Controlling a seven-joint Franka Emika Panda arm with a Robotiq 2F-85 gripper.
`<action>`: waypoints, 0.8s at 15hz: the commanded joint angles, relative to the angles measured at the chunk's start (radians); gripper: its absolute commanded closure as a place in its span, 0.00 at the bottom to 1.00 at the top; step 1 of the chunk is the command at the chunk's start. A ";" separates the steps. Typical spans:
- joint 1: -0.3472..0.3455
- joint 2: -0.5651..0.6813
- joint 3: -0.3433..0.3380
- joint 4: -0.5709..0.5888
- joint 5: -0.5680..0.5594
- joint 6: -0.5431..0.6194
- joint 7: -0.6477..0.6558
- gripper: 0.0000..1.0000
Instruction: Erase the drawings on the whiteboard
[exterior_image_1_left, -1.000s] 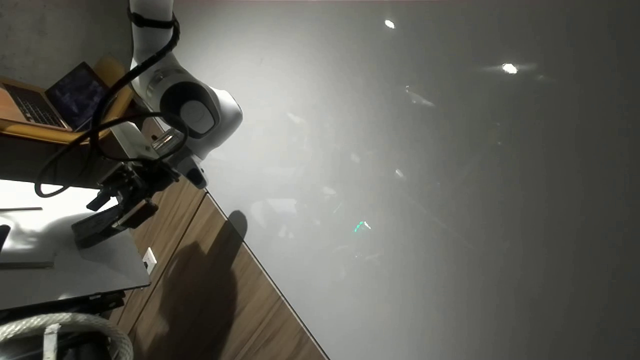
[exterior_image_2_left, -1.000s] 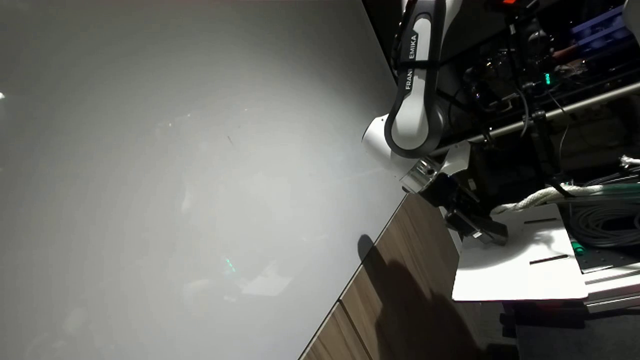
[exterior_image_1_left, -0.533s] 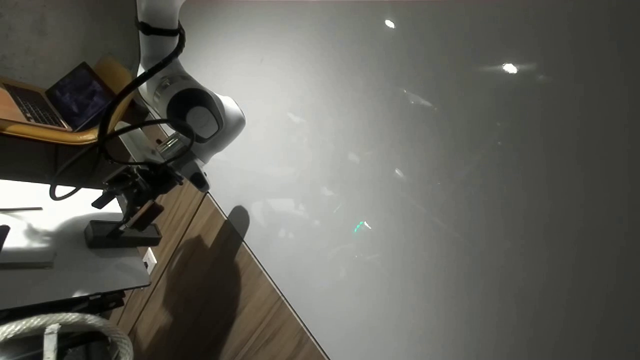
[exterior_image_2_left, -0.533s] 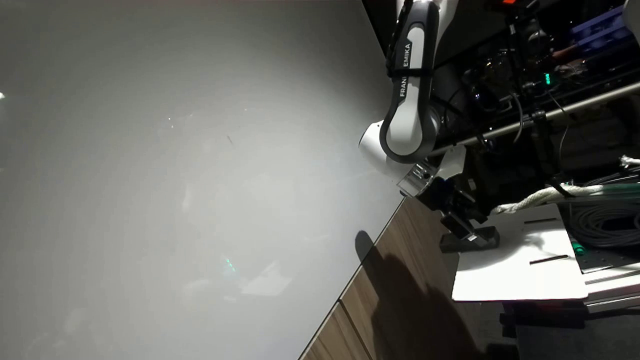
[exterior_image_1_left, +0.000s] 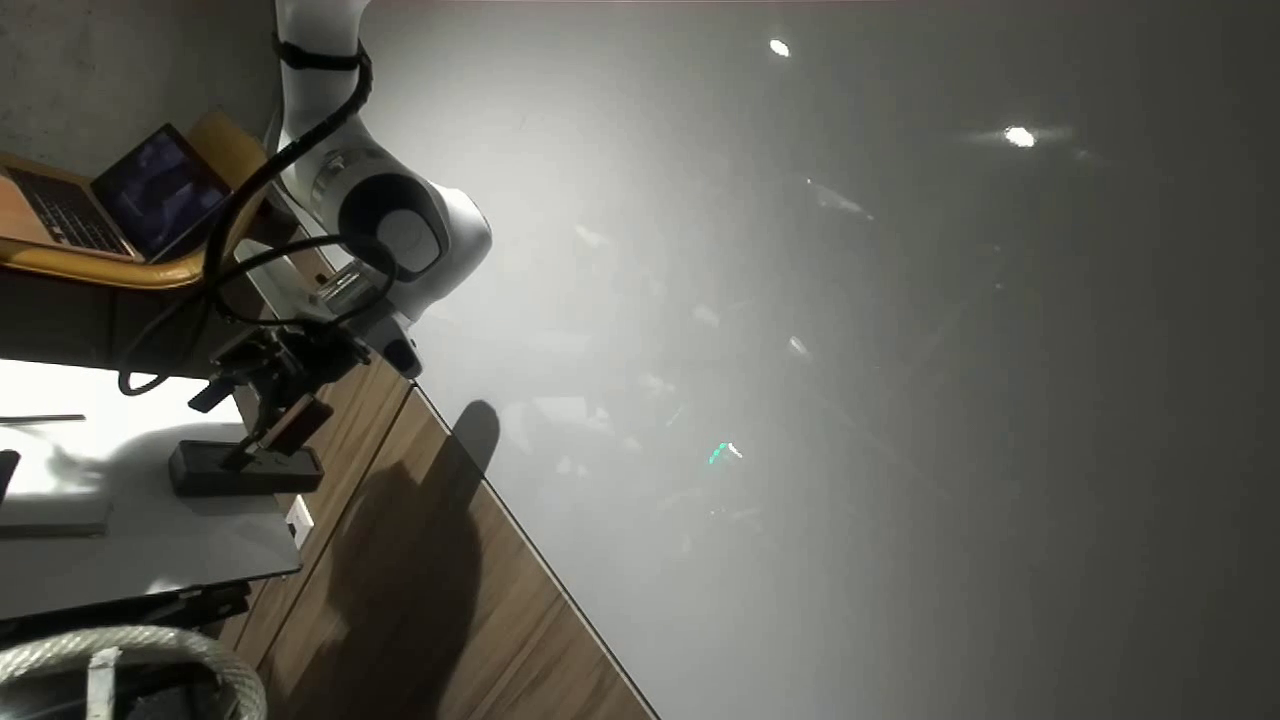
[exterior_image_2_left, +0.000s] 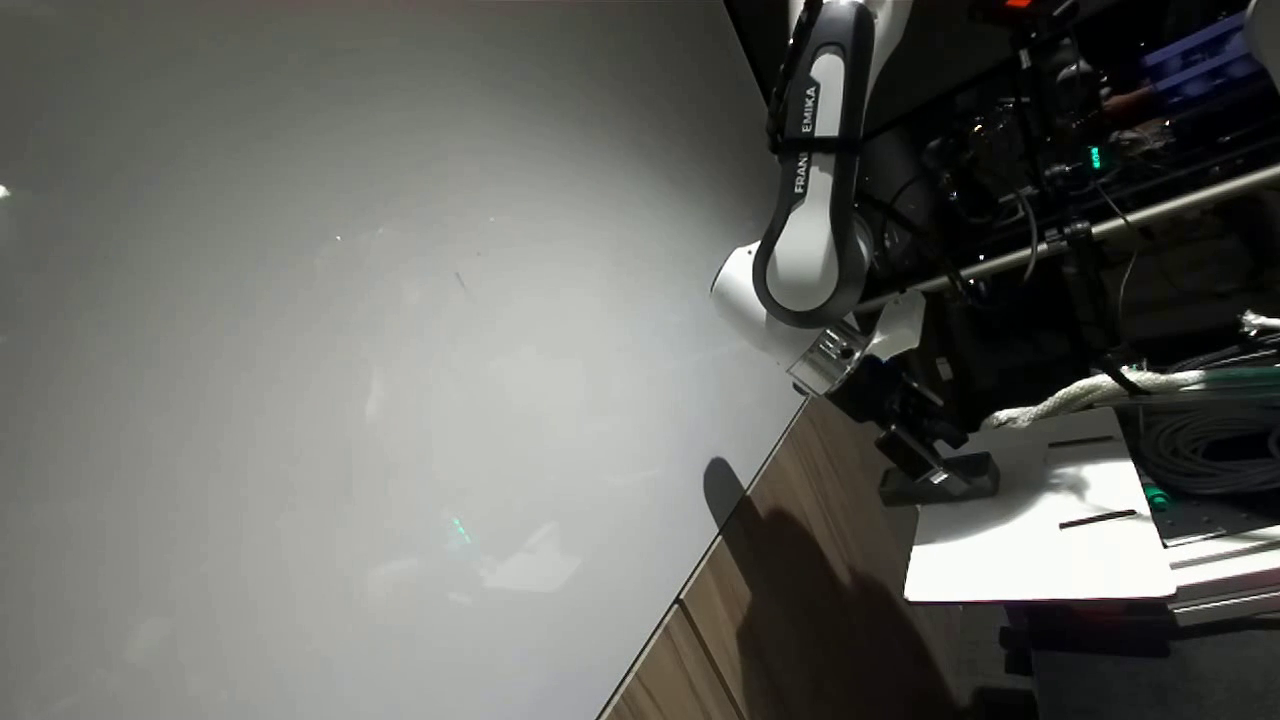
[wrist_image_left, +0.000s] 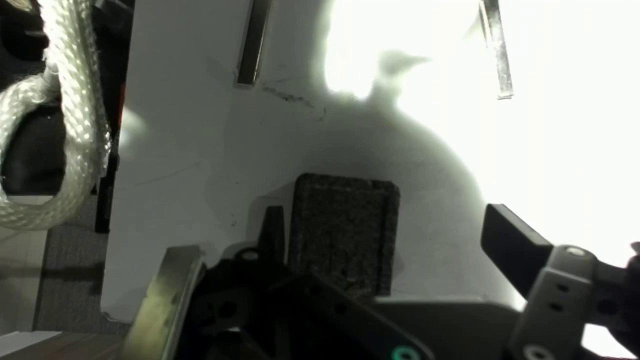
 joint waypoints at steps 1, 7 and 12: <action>0.021 -0.058 0.010 -0.022 -0.040 -0.020 0.052 0.00; 0.064 -0.238 0.056 -0.121 -0.060 0.009 0.093 0.00; 0.064 -0.454 0.081 -0.239 0.007 0.093 0.027 0.00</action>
